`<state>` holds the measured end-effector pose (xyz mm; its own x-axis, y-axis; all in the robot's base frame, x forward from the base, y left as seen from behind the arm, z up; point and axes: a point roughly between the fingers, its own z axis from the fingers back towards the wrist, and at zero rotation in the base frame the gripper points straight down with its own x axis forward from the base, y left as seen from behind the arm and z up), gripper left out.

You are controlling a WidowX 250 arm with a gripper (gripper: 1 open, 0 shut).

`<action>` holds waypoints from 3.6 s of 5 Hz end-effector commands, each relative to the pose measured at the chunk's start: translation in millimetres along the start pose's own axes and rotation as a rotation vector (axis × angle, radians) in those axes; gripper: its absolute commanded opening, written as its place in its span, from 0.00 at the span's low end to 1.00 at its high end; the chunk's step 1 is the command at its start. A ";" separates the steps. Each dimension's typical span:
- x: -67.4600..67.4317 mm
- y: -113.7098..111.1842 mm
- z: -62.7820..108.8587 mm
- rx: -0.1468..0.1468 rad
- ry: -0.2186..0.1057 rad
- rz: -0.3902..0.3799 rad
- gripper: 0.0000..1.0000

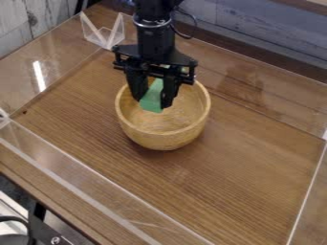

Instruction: Put the green block in the brown bowl

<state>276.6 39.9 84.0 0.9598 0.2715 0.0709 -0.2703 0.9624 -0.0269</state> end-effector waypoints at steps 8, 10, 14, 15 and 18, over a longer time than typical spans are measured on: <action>51.9 -8.2 -11.3 -0.024 -0.080 0.172 0.00; 48.9 -8.0 -30.9 -0.014 -0.066 0.177 0.00; 68.8 27.2 4.0 -0.051 -0.051 0.124 1.00; 65.6 45.9 8.9 -0.067 -0.049 0.083 1.00; 85.4 74.9 23.6 -0.101 -0.078 0.117 1.00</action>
<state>330.7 128.9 95.8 0.9236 0.3736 0.0863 -0.3598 0.9222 -0.1417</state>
